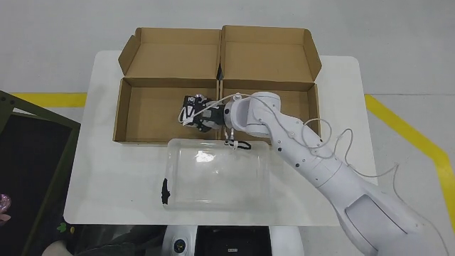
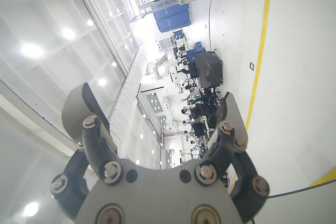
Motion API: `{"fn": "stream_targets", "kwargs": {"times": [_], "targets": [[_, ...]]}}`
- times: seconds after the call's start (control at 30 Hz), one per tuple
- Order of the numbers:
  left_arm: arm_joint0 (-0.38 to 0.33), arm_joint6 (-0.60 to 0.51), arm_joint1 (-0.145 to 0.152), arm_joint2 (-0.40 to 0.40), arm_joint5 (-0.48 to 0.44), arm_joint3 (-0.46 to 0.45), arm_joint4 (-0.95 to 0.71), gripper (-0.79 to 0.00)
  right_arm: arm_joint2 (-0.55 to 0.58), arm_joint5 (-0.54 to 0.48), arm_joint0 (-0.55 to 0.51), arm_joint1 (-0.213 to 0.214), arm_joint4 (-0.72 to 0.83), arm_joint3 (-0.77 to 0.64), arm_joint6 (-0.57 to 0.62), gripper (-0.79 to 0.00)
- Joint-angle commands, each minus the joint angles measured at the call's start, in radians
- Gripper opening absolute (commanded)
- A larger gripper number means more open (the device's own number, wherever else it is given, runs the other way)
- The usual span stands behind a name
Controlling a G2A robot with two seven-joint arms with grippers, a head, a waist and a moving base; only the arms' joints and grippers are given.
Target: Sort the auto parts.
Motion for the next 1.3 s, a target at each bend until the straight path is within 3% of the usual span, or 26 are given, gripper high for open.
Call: {"fn": "stream_targets", "kwargs": {"times": [0.0,0.47,0.53,0.7,1.13,1.27], "targets": [[0.0,0.0,0.0,0.0,0.0,0.0,0.0,0.0,-0.007,0.0,0.005,-0.006,0.001,0.022,0.002,-0.785],[0.0,0.0,0.0,0.0,0.0,0.0,0.0,0.0,-0.06,-0.015,0.048,-0.054,0.003,0.155,-0.008,-0.785],[0.0,0.0,0.0,0.0,0.0,0.0,0.0,0.0,-0.064,-0.015,0.052,-0.059,0.002,0.169,-0.011,-0.637],[0.0,0.0,0.0,0.0,0.0,0.0,0.0,0.0,-0.067,-0.023,0.062,-0.071,0.003,0.198,-0.017,-0.443],[0.0,0.0,0.0,0.0,0.0,0.0,0.0,0.0,-0.033,-0.044,0.053,-0.069,-0.012,0.164,-0.024,-0.382],[0.0,0.0,0.0,0.0,0.0,0.0,0.0,0.0,-0.011,-0.054,0.04,-0.061,-0.016,0.129,-0.024,-0.394]]}}
